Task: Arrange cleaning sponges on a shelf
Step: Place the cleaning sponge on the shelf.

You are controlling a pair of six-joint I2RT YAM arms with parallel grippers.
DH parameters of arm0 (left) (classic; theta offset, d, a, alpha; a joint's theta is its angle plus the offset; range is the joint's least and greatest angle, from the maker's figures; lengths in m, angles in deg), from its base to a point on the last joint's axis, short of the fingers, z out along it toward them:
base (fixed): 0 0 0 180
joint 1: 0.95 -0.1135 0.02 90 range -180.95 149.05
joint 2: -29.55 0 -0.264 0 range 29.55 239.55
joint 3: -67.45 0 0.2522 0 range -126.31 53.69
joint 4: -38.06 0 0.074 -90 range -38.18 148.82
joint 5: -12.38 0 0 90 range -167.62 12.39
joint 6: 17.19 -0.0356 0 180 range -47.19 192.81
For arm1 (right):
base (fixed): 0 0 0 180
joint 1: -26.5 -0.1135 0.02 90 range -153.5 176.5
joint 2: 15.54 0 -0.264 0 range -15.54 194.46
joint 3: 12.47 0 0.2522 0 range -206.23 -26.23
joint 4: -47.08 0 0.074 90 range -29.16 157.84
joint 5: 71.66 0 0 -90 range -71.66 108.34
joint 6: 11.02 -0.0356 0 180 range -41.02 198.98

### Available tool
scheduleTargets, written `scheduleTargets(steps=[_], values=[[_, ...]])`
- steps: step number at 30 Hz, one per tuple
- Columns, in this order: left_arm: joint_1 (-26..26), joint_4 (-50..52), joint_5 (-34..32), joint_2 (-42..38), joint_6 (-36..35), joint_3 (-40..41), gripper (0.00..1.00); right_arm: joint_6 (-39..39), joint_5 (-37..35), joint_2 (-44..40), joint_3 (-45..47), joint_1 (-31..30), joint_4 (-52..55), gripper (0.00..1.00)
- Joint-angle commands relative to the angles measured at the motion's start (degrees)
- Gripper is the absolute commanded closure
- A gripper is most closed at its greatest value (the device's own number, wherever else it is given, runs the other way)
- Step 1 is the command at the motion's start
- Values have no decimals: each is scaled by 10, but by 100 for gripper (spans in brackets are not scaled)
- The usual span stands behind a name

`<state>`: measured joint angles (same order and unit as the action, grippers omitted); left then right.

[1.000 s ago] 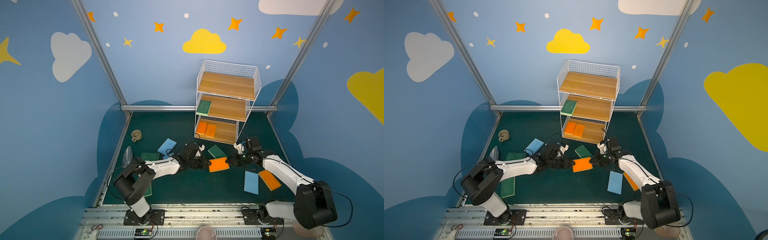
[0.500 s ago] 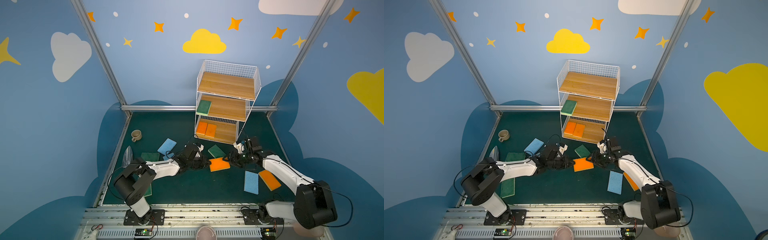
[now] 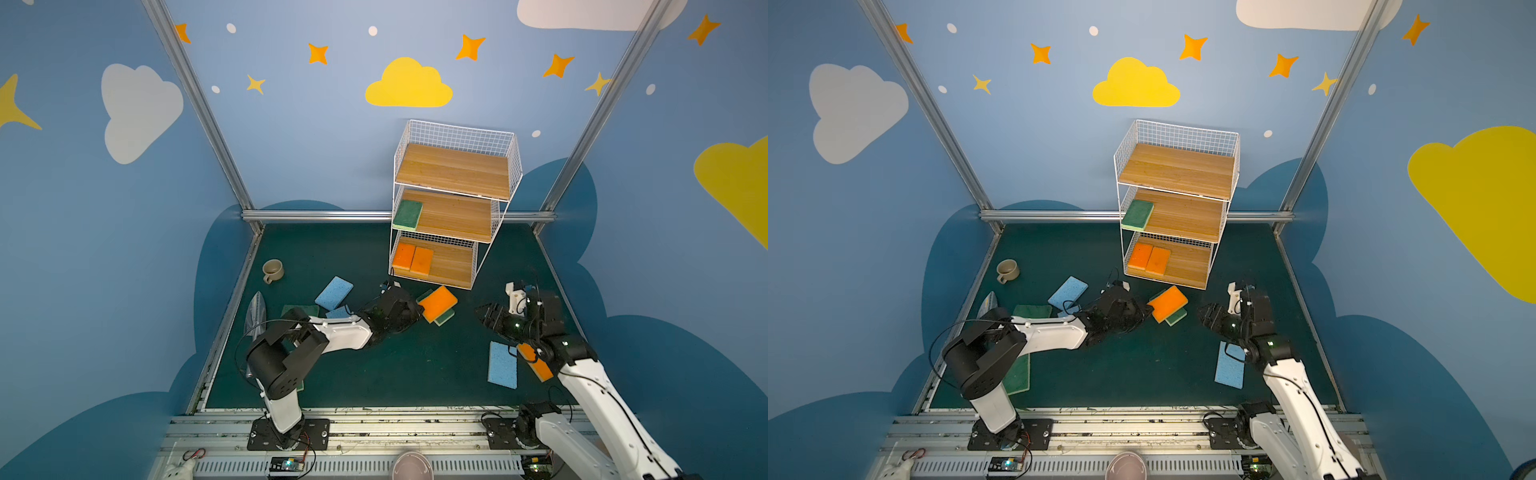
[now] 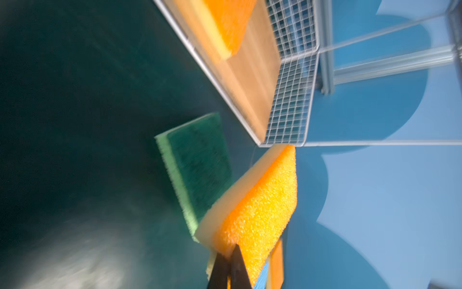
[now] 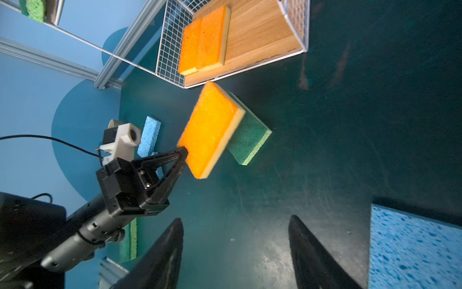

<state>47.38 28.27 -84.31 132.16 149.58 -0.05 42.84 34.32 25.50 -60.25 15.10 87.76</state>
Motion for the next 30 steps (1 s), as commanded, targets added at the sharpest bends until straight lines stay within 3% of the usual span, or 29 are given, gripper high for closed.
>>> scheduleTargets(steps=[1,6,14,30], values=[[29,18,-146,21,40,-56,97,13,-40,-34,-6,7,4,35],[35,20,-177,93,99,-141,97,21,-10,-30,-18,15,21,36],[28,131,-236,179,148,-293,97,23,7,-44,-1,19,2,36],[14,242,-249,324,217,-497,97,30,-10,-37,-6,-4,-6,37]])
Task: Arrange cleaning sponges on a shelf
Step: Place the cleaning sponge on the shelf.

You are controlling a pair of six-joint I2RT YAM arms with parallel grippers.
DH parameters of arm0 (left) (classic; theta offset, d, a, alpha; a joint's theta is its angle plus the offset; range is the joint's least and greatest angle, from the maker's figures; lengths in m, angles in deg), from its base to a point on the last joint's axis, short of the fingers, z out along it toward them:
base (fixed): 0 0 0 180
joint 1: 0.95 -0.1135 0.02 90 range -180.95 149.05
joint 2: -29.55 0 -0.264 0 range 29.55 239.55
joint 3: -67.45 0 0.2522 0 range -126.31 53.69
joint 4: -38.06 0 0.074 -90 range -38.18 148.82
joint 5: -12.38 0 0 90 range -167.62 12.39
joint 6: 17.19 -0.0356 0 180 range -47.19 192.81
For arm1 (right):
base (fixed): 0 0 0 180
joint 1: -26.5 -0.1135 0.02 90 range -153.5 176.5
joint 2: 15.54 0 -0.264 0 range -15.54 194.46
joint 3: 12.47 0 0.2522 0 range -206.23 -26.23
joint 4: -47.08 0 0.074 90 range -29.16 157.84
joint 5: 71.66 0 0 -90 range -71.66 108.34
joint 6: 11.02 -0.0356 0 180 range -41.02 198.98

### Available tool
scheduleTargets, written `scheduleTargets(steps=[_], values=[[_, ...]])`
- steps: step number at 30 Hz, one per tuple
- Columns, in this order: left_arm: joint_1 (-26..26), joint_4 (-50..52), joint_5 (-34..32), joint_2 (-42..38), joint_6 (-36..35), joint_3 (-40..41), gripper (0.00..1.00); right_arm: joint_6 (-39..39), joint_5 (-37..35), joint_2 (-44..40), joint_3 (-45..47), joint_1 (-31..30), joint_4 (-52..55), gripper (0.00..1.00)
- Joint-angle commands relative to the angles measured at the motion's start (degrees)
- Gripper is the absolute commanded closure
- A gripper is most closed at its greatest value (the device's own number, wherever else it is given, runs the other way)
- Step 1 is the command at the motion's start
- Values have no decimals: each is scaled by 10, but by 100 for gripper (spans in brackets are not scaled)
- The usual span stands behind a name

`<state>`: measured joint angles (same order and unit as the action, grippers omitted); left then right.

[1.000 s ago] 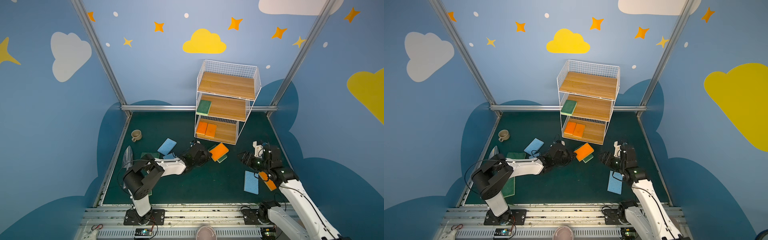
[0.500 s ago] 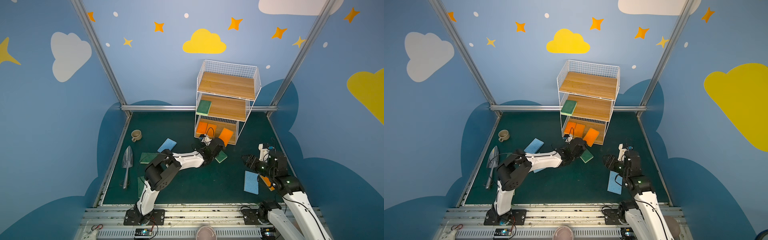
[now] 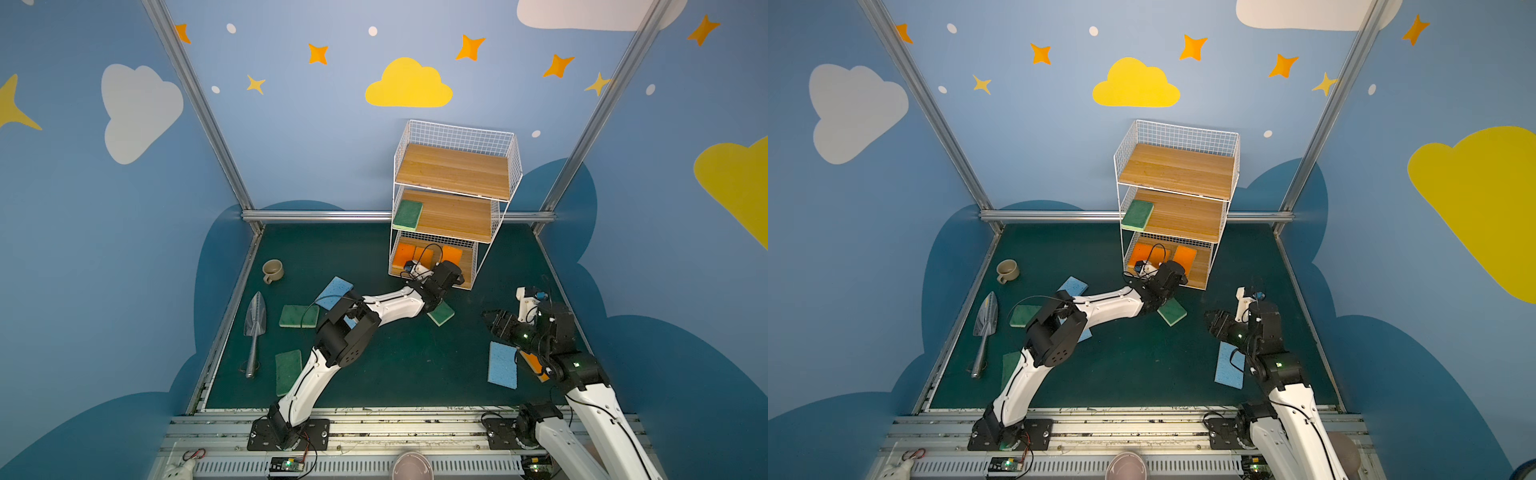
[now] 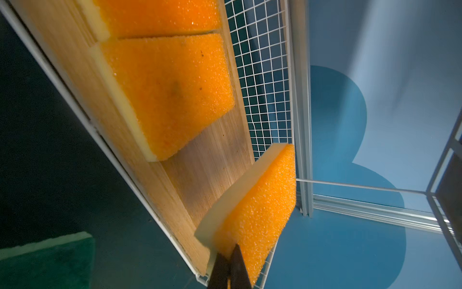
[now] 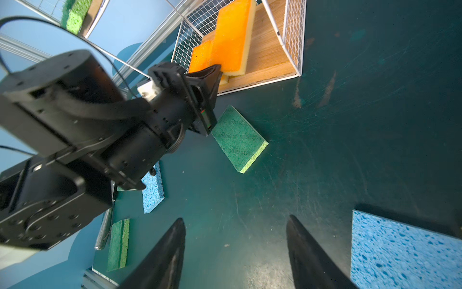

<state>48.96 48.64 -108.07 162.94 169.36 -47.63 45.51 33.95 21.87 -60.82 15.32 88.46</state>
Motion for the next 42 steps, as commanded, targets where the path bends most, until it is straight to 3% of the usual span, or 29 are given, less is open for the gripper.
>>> scheduleTargets(steps=[1,9,37,42], values=[[-3,41,-10,25,22,-29,97,2,-5,-1,1,-8,-15,37],[-9,66,-1,71,49,-76,97,1,-3,-3,6,-17,-11,37],[-20,95,-24,103,47,-126,96,1,6,-7,7,-23,-9,37],[-20,87,-18,105,49,-125,62,2,6,-6,8,-24,-11,36]])
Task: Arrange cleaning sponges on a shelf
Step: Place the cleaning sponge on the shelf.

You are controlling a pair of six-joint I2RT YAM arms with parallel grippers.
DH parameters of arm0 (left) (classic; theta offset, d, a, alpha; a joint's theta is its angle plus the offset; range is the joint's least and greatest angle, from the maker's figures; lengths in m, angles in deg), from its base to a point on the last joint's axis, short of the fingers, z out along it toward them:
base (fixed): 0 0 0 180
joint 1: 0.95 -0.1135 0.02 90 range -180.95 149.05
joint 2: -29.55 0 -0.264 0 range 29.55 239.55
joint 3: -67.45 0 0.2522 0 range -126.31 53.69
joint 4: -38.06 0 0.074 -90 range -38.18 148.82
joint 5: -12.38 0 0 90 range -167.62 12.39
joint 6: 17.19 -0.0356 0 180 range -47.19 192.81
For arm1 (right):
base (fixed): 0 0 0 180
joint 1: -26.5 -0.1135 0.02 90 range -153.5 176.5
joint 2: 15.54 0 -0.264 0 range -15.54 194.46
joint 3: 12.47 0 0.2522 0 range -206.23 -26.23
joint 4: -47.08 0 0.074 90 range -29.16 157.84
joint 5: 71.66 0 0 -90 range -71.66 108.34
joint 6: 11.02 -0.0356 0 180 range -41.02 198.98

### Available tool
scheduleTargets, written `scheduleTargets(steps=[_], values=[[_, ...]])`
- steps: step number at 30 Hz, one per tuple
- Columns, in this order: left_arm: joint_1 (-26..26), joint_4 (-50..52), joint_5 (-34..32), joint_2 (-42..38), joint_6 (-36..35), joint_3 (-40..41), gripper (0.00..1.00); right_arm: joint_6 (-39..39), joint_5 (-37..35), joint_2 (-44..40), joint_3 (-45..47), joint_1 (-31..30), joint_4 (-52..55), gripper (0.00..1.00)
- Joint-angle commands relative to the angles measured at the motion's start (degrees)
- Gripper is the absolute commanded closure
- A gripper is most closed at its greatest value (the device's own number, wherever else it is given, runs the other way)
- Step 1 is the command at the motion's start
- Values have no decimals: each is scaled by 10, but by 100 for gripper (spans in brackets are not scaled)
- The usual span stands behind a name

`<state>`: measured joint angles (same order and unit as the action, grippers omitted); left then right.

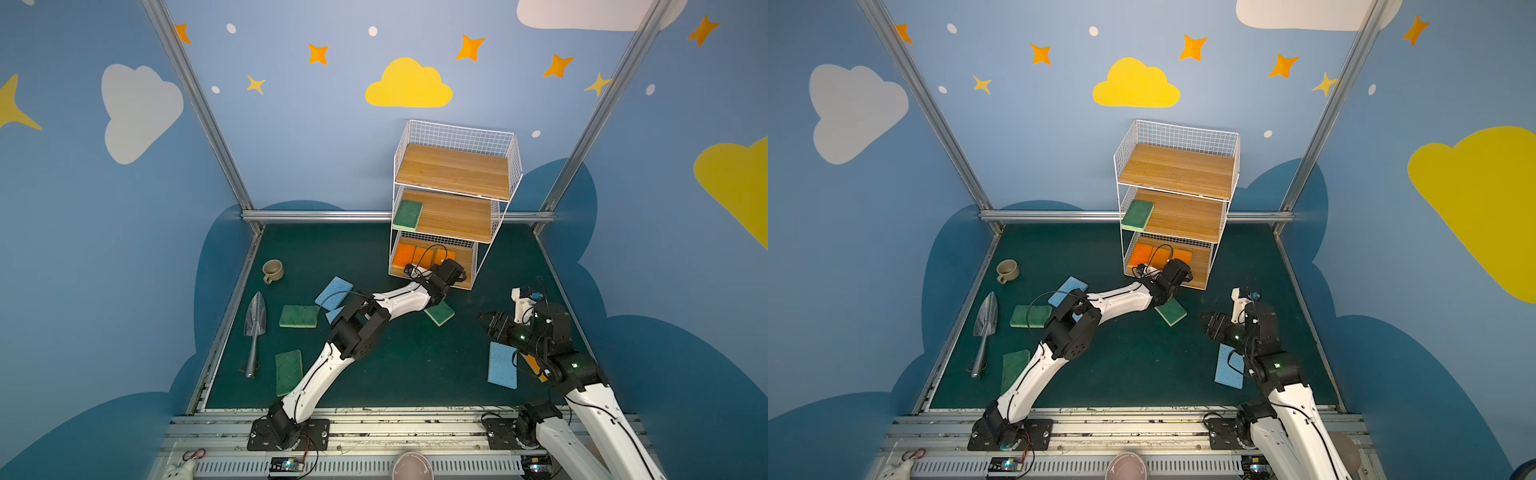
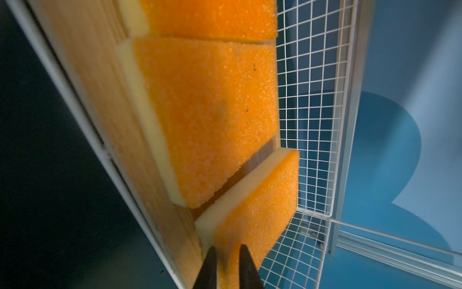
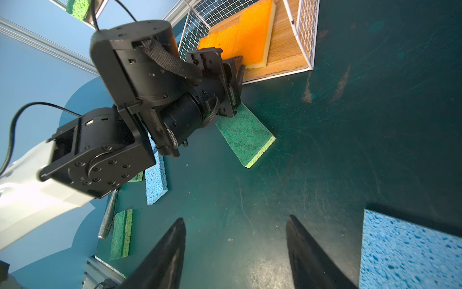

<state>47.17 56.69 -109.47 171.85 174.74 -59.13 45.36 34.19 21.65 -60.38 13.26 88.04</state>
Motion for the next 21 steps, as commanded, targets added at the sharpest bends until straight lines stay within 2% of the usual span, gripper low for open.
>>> scheduleTargets(steps=[1,4,8,17,21], values=[[-2,5,-2,16,-6,-10,56,4,4,-4,2,-4,-6,37],[-1,4,1,15,-8,-10,44,5,4,-3,0,-3,-4,36],[-2,-6,2,1,-14,5,34,7,6,-1,-6,-4,3,37],[13,-72,9,-78,-41,135,21,-19,32,9,0,6,-19,36],[17,-100,9,-132,-92,207,20,-21,46,25,-1,6,-26,36]])
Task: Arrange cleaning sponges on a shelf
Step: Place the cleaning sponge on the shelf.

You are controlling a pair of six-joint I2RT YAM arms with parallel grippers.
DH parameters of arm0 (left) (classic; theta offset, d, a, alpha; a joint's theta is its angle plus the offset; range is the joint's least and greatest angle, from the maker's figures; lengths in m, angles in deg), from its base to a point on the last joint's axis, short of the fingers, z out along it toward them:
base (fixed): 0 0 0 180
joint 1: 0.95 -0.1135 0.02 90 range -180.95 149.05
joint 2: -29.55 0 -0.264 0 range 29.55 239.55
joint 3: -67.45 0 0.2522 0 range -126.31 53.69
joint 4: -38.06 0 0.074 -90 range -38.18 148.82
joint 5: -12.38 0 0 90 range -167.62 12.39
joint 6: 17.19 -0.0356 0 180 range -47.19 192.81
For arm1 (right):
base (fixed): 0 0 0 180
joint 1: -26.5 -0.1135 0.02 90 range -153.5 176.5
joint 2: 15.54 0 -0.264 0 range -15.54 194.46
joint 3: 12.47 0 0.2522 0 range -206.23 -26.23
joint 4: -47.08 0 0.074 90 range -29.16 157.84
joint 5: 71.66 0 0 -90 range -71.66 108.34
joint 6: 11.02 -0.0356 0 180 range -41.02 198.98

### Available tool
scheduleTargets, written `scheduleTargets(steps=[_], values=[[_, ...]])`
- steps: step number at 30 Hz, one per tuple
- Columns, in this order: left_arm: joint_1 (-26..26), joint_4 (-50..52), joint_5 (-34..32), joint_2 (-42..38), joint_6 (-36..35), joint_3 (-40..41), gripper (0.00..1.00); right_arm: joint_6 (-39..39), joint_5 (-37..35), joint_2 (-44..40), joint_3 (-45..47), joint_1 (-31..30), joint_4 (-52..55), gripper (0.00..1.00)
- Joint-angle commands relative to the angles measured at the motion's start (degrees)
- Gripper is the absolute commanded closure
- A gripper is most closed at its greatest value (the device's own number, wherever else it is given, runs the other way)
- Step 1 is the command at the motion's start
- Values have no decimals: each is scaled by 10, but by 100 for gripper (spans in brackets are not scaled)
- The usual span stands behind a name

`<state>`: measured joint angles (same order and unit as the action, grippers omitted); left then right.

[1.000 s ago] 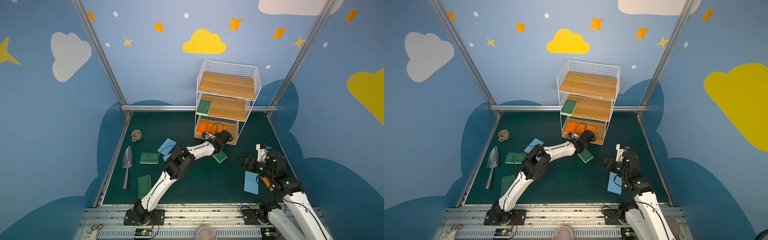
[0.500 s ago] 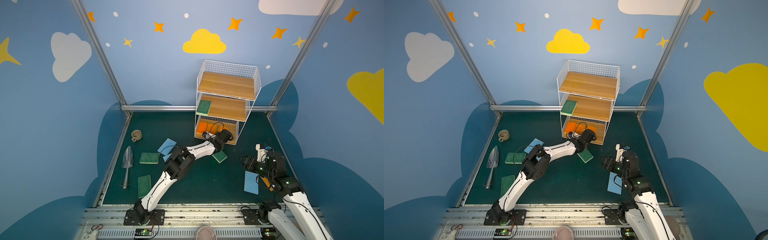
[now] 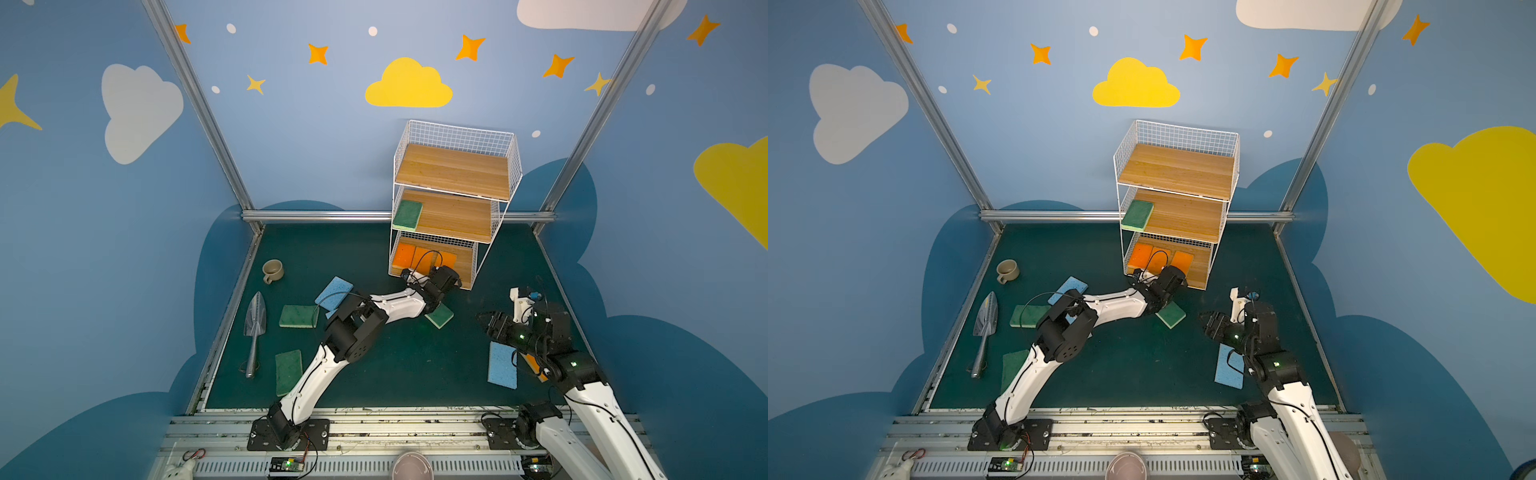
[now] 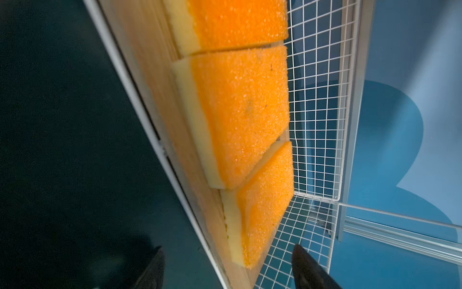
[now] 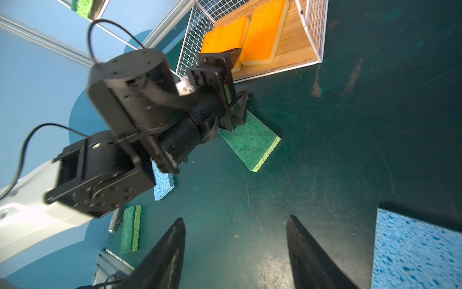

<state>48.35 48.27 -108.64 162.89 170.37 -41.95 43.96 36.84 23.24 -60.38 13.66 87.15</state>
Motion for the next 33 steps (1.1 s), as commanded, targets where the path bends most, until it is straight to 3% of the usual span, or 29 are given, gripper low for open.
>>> scheduleTargets(steps=[1,11,17,21,28,33], values=[[7,-22,-1,-58,-61,52,19,-8,22,17,-3,2,-16,36],[16,-119,15,-239,-167,292,12,-131,20,102,60,-14,-124,40],[14,-131,37,-360,-256,428,1,-169,-23,167,68,-41,-177,41],[3,-127,68,-439,-328,502,0,-189,-23,234,50,-55,-201,41],[-41,-107,176,-544,-444,580,0,-234,26,408,-42,-64,-171,42],[-62,-16,204,-590,-503,583,0,-264,-6,454,-42,-74,-208,44]])
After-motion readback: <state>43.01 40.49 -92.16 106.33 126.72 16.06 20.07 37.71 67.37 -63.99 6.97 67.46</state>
